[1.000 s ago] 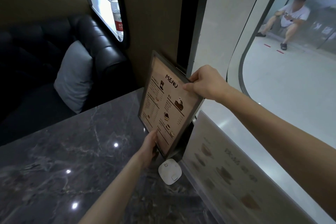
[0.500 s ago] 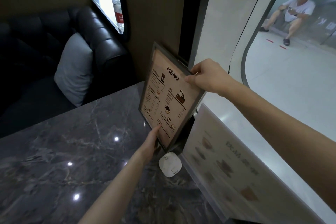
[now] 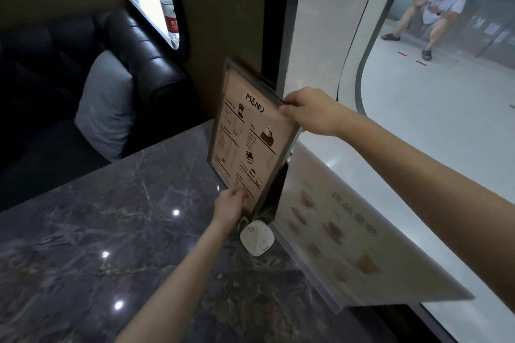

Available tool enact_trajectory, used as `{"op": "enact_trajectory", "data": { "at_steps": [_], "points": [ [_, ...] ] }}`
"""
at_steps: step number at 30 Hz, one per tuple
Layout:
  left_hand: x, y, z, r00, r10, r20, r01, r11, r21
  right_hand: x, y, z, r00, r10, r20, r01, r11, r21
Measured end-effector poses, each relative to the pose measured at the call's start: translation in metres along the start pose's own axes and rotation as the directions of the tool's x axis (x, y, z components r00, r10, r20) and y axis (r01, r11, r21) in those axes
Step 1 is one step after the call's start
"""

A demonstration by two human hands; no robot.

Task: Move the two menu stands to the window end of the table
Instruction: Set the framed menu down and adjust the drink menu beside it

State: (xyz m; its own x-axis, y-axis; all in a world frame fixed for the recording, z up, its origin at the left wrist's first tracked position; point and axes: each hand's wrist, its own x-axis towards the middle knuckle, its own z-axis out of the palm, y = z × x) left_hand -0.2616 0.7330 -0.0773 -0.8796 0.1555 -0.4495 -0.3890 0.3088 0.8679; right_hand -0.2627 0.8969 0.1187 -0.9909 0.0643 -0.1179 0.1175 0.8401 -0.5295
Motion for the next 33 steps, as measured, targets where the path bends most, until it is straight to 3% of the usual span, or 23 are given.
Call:
{"op": "enact_trajectory", "data": {
  "at_steps": [5,12,16,19,23,28,33],
  "points": [
    [-0.031,0.004,0.011,0.949,0.315,0.016,-0.288,0.846,0.449,-0.035,0.006,-0.01,0.999,0.03,0.01,-0.031,0.998,0.049],
    [-0.08,-0.037,0.042,0.835,0.531,0.141,-0.494,0.614,0.615,-0.105,0.021,-0.013,0.999,0.053,0.006,-0.053,0.988,0.146],
    [-0.098,-0.066,0.06,0.835,0.442,0.327,-0.53,0.488,0.693,-0.138,0.021,-0.01,0.996,0.085,-0.04,-0.076,0.978,0.197],
    [-0.105,-0.087,0.071,0.836,0.326,0.442,-0.542,0.364,0.757,-0.158,0.017,-0.008,0.996,0.063,-0.056,-0.055,0.988,0.142],
    [-0.112,-0.102,0.084,0.826,0.193,0.529,-0.563,0.288,0.775,-0.17,0.021,-0.002,0.99,0.04,-0.135,-0.034,0.998,0.047],
    [-0.112,-0.107,0.091,0.835,0.108,0.54,-0.548,0.27,0.792,-0.173,0.033,0.009,0.956,-0.031,-0.29,0.002,0.995,-0.101],
    [-0.113,-0.104,0.091,0.835,0.071,0.545,-0.541,0.28,0.793,-0.167,0.04,0.003,0.949,-0.071,-0.307,0.031,0.991,-0.133]
  ]
}}
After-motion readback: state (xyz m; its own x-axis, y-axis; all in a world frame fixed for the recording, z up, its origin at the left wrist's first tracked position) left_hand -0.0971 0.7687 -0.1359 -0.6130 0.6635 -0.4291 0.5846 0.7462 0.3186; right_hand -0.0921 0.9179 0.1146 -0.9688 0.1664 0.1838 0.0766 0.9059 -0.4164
